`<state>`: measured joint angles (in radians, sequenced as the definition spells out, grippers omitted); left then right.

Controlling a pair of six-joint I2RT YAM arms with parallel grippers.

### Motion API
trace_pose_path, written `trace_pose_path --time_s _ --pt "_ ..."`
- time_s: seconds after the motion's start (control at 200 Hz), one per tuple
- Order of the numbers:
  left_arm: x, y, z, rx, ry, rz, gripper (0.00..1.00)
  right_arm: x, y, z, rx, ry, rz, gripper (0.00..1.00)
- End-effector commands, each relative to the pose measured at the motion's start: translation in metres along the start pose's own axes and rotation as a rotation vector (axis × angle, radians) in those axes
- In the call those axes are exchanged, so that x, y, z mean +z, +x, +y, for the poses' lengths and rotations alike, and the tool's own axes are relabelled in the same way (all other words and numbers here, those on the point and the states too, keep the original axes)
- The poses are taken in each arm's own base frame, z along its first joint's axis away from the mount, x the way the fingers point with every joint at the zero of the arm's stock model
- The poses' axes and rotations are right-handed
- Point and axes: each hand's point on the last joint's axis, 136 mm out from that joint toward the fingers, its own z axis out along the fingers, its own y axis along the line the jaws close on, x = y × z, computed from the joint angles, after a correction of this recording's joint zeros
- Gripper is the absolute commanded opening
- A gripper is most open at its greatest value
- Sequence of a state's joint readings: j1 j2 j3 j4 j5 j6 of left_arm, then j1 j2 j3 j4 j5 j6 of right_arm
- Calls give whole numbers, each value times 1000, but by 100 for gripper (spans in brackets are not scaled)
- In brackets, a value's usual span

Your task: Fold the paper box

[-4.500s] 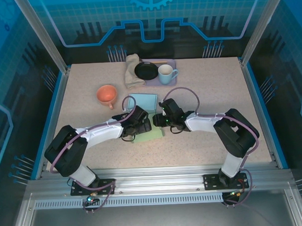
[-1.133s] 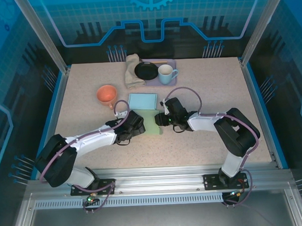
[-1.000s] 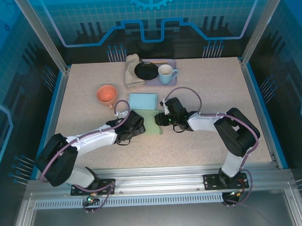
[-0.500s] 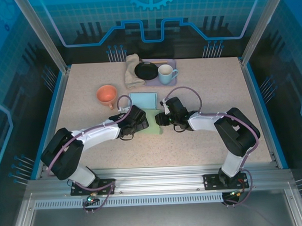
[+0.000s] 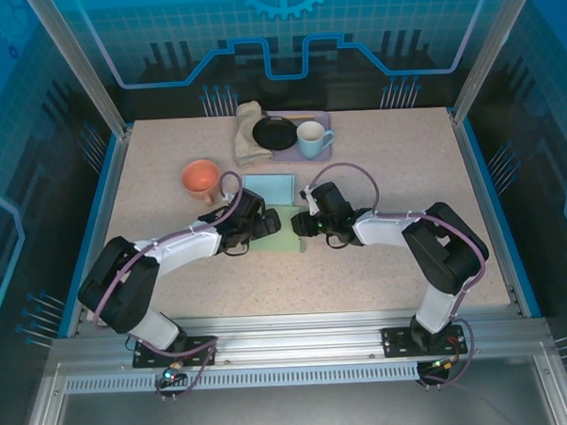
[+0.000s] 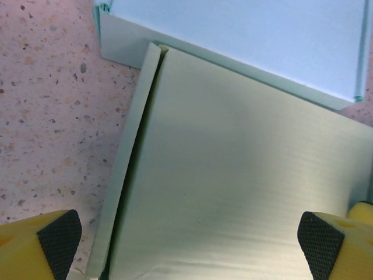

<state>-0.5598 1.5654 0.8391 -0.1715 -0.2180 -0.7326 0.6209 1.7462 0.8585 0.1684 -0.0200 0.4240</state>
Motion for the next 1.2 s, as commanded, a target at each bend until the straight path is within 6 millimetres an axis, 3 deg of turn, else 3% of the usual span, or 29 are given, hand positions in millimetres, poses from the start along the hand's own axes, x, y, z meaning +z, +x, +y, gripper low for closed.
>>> trace_pose_path --time_s 0.0,0.425,0.785,1.195 --pt "10 3 7 17 -31 32 99 3 56 -29 8 84 188 42" --pt "24 31 15 -56 -64 161 98 2 57 -30 11 92 192 42" --pt "14 36 22 -87 -186 213 99 1 56 -30 16 95 192 42" --pt "11 45 3 -37 -192 221 99 0 56 -31 14 94 193 42"
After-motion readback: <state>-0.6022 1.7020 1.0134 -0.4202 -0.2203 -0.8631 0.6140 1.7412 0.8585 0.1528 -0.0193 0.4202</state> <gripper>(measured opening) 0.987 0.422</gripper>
